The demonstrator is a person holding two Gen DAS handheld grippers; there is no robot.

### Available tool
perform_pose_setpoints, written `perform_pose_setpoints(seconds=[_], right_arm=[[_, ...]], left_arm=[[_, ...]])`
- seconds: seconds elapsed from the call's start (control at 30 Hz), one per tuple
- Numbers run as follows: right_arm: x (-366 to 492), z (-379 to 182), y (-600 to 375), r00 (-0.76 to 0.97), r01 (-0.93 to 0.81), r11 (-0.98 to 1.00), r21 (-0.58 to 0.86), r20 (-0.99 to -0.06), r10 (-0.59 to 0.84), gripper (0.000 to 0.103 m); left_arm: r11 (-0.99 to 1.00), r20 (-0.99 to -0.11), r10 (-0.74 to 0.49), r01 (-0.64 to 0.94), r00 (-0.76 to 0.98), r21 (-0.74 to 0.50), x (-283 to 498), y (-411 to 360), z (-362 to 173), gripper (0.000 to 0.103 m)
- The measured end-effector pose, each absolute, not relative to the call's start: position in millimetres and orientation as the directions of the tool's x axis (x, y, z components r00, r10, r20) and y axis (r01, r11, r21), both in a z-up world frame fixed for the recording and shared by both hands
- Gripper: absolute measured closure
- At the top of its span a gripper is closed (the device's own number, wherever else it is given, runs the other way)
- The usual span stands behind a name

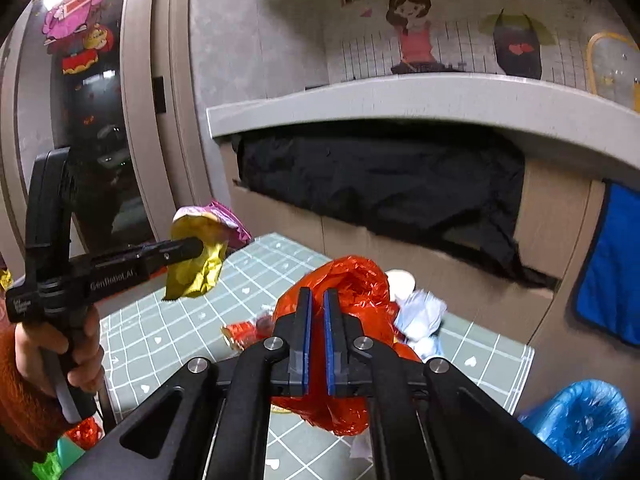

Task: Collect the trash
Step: 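Lift both held items and carry them over the blue-lined trash bin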

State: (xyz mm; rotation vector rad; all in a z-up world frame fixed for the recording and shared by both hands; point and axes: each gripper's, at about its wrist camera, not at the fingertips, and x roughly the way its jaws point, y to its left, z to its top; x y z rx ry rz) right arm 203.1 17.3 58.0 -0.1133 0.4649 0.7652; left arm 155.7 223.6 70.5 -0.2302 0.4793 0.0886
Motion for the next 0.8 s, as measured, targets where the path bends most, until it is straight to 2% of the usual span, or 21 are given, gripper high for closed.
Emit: perform_pose_setpoints(seconds=[0.37, 0.47, 0.6, 0.73, 0.8], right_arm=[[201.0, 88.8, -4.3, 0.662, -0.678, 0.733, 0.052, -0.391, 0.639, 0.101], [205.8, 73.4, -1.9, 0.602, -0.703, 0.707, 0.078, -0.464, 0.650, 0.099], [204.1, 30.1, 11.6, 0.554, -0.717, 0.695, 0.044, -0.570, 0.607, 0.082], [204.0, -15.2, 25.4, 0.439, -0.742, 0.658, 0.125, -0.651, 0.619, 0.080], [204.2, -34.3, 36.3, 0.435, -0.734, 0.672, 0.098, -0.691, 0.577, 0.078]], left_arm=[[0.973, -0.441, 0.006, -0.107, 0.897, -0.205, 154.8, 210.5, 82.5, 0.101], [0.969, -0.456, -0.004, -0.110, 0.890, -0.223, 153.9, 214.3, 73.2, 0.101], [0.957, -0.485, -0.026, -0.118, 0.874, -0.266, 152.3, 224.3, 56.0, 0.101], [0.942, -0.511, -0.028, -0.149, 0.859, -0.301, 147.9, 239.6, 39.5, 0.101], [0.935, -0.525, -0.029, -0.162, 0.850, -0.315, 145.0, 246.9, 31.3, 0.101]])
